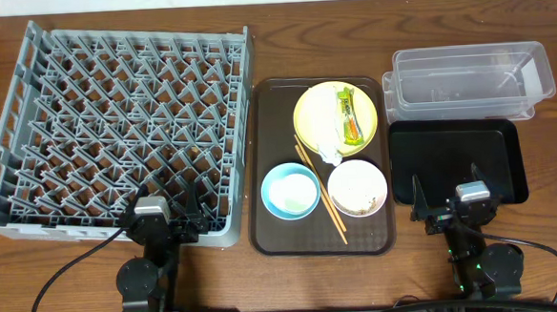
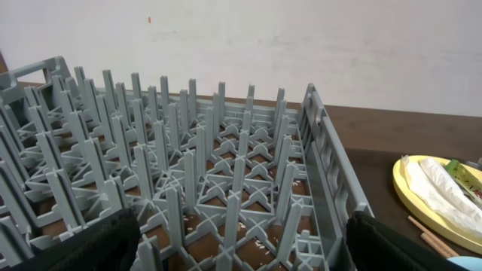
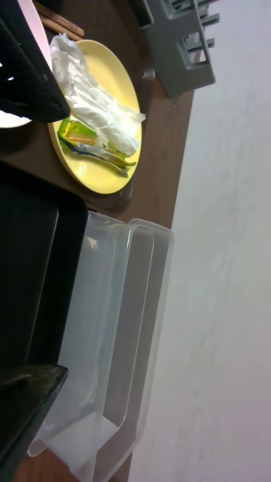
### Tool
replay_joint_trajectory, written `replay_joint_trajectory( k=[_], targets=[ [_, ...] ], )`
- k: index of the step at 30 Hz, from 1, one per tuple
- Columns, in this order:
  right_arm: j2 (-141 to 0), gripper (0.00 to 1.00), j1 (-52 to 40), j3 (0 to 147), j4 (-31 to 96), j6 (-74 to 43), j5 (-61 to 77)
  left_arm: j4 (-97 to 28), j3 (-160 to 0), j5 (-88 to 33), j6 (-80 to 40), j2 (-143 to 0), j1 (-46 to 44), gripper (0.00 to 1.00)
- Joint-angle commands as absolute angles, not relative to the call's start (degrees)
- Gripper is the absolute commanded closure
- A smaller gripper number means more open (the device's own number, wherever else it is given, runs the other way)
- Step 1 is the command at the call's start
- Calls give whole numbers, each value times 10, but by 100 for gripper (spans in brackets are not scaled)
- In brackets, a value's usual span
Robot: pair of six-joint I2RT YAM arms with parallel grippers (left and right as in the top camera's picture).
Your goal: Sort waste into correct bins and load items into the dishwasher
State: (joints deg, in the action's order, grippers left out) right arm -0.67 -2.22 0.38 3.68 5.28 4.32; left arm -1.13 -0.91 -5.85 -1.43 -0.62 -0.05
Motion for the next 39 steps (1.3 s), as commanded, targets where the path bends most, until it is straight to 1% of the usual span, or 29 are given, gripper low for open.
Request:
replay_joint_trajectory(
  k=[1, 29, 33, 35, 39],
  targets=[
    [-3, 1, -23, 3, 39, 59, 47, -34, -2, -69, -6, -2, 0, 10],
    [-4, 1, -23, 3, 39, 56, 48, -34, -2, -68, -6, -3, 0, 9],
    [-4, 1, -23, 3, 24, -1, 48, -34, -4, -88, -16, -3, 0, 9],
    [-5, 1, -23, 7, 22, -34, 48, -40, -8, -88, -49, -3, 0, 9],
    [-16, 1, -23, 23, 27, -63, 48, -69, -29, -88, -58, -7, 0, 9]
  ],
)
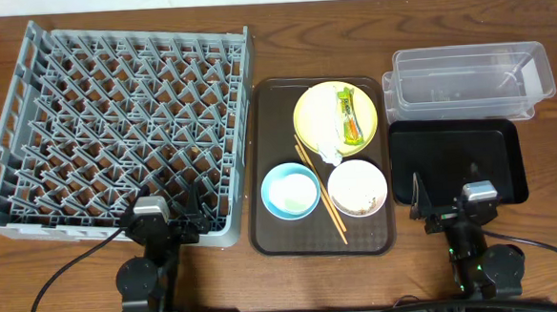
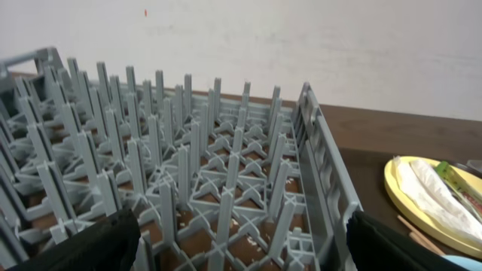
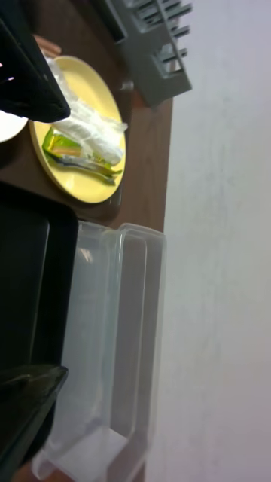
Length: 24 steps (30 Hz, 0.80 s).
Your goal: Sort waste into correct bins and load items into the dishwasher
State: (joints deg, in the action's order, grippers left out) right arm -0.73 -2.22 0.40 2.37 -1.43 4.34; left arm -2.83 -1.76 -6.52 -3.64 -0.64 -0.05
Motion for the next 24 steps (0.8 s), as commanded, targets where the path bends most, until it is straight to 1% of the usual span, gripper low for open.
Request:
replay_joint_trajectory(
  k=[1, 6, 8, 9, 16, 20, 24],
  targets=[
    [-25, 1, -23, 32, 29, -77, 48, -79, -39, -88, -64, -10, 0, 9],
    [-105, 1, -23, 101, 42, -88, 58, -182, -123, -87, -78, -54, 0, 9],
    [-164, 1, -23, 147, 58, -88, 71, -228, -169, -84, -78, -91, 0, 9],
    [-220, 1, -23, 192, 79, -87, 84, -259, -205, -83, -78, -127, 0, 9],
    [-448, 1, -23, 380, 170, -71, 152, -380, -364, -83, -76, -307, 0, 9],
    [-590, 1, -23, 505, 250, -47, 204, -454, -445, -83, -76, -408, 0, 9],
    [-700, 1, -27, 609, 358, -8, 225, -483, -476, -84, -76, -466, 0, 9]
  ],
)
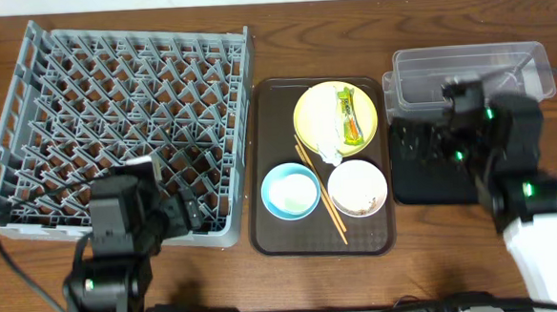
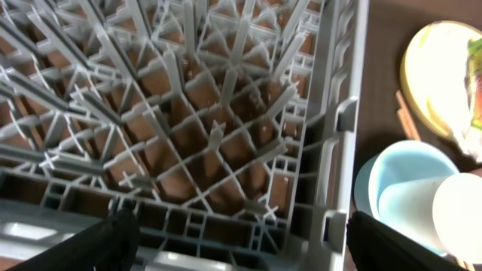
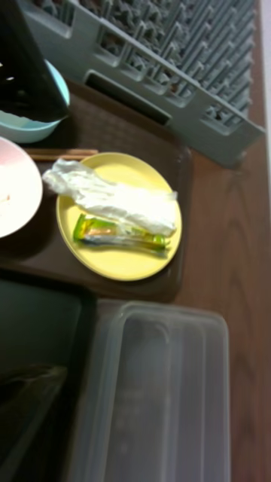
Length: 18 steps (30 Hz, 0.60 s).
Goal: Sort waste into correct bins and load items into the dishwasher
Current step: 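Grasp the green snack wrapper on the yellow plate with right gripper, carry to clear container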
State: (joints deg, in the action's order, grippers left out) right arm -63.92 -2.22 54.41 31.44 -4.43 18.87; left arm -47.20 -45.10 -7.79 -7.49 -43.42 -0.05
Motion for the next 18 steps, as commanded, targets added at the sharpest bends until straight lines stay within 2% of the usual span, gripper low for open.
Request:
replay_joint_trajectory(
  k=[1, 7, 8, 15, 18],
  targets=[
    [-721, 1, -27, 628, 374, -1, 225, -486, -477, -84, -76, -474, 0, 9],
    [-779, 1, -35, 641, 310, -4, 310, -490, -477, -84, -76, -482, 0, 9],
    [-784, 4, -45, 641, 299, -7, 284, -490, -477, -84, -76, -482, 0, 9],
    [-839, 11, -176, 650, 273, -43, -1, -488, -477, -83, -76, -482, 0, 9],
    [-886, 14, -199, 650, 251, -58, -28, -488, -477, -84, -76, -482, 0, 9]
  ],
)
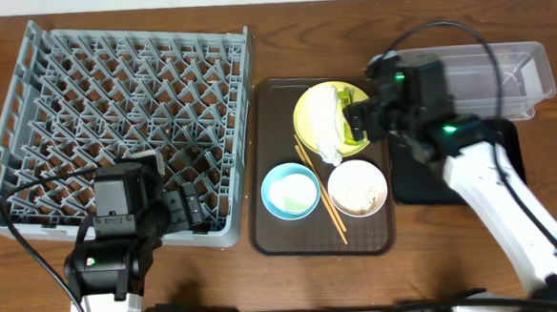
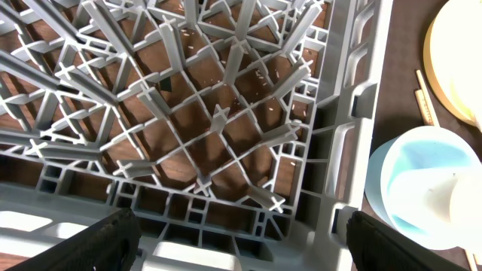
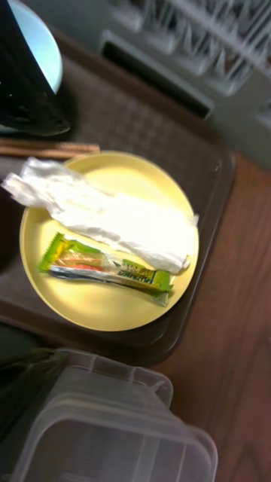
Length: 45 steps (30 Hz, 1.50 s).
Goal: Sort waste into correct bins and load items into the dishwasher
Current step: 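Grasp the green snack wrapper on the yellow plate with right gripper, carry to clear container, then release the wrapper into the clear container and return right gripper to plate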
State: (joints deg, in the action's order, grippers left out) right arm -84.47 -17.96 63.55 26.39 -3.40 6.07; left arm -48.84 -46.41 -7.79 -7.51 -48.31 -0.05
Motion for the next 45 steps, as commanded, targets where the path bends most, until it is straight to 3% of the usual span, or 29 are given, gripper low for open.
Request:
replay_joint_trajectory(
  k=[1, 9, 16, 26, 31, 39, 40, 41, 42, 44, 45],
  targets=[
    [-901, 17, -202, 650, 244, -58, -28, -488, -476, -84, -76, -482, 0, 9],
    [-1021, 25, -204, 650, 181, -140, -27, -488, -476, -83, -76, -482, 0, 9],
    [-1090, 40, -204, 650, 171, -166, -28, -488, -476, -83, -76, -482, 0, 9],
    [-1087, 99, -204, 651, 175, -184, -17, -488, -476, -83, -76, -482, 0, 9],
    [-997, 99, -182, 653, 174, -216, -52, -488, -476, -83, -76, -482, 0, 9],
    [-909, 96, -81, 653, 191, -402, -161, -488, -476, -84, -76, -482, 0, 9],
    [-910, 91, -69, 653, 191, -422, -160, -488, -476, -84, -76, -482, 0, 9],
    [-914, 81, -55, 653, 187, -452, -160, -488, -476, -84, -76, -482, 0, 9],
    [-919, 61, -43, 653, 171, -467, -159, -488, -476, -84, -76, -482, 0, 9],
    [-925, 34, -26, 653, 126, -440, -121, -488, -476, -84, -76, -482, 0, 9],
    [-925, 30, -21, 653, 99, -391, -74, -488, -476, -84, -76, -482, 0, 9]
  ],
)
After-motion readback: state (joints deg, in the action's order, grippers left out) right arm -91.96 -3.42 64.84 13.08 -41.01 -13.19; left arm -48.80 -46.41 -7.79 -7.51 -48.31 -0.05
